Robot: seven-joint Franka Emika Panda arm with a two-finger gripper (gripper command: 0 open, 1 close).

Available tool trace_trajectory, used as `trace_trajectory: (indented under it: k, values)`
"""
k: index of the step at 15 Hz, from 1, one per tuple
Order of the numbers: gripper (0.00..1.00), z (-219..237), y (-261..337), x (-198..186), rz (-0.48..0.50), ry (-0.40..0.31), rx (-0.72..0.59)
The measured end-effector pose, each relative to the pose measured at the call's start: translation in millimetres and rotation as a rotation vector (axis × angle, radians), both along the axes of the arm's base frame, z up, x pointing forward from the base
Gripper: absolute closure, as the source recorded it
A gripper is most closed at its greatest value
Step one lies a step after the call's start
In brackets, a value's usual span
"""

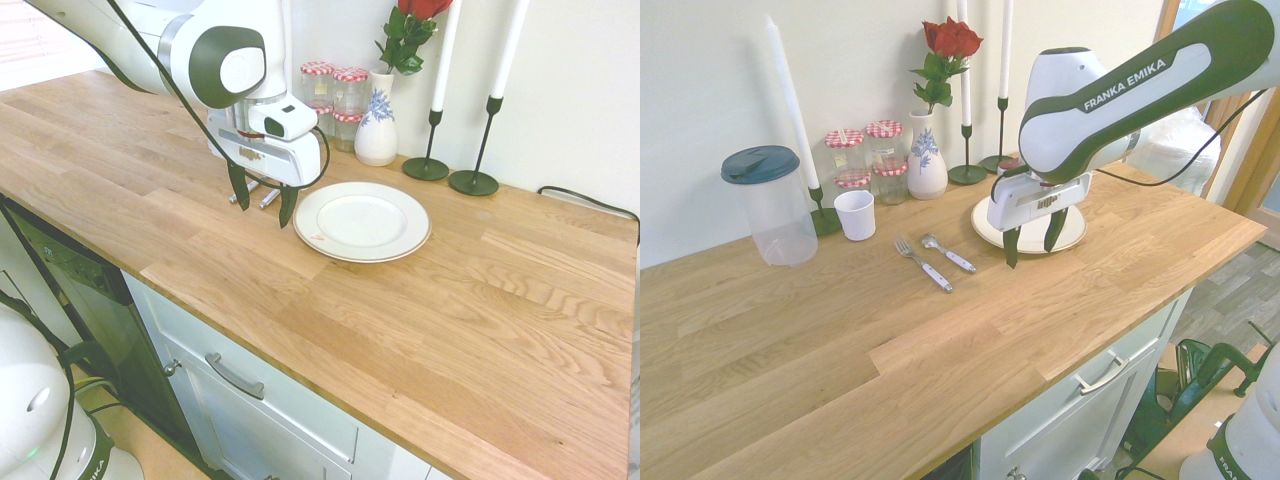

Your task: Put the spoon into the plate

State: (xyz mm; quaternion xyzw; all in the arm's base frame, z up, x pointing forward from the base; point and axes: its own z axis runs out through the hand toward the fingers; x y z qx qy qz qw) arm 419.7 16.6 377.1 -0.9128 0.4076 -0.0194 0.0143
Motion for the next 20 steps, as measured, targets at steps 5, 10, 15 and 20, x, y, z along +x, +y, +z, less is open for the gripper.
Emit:
trace_trajectory:
  k: [5,10,15,20]
  values:
    - [0.0,12,13,7,0.088,-0.025,-0.041]
    - [0.0,4,71,38,0.236,-0.009,-0.104]
    - [0.0,-26,82,75,0.216,0.022,-0.081]
    - [1.0,-40,84,89,0.142,0.034,-0.106]
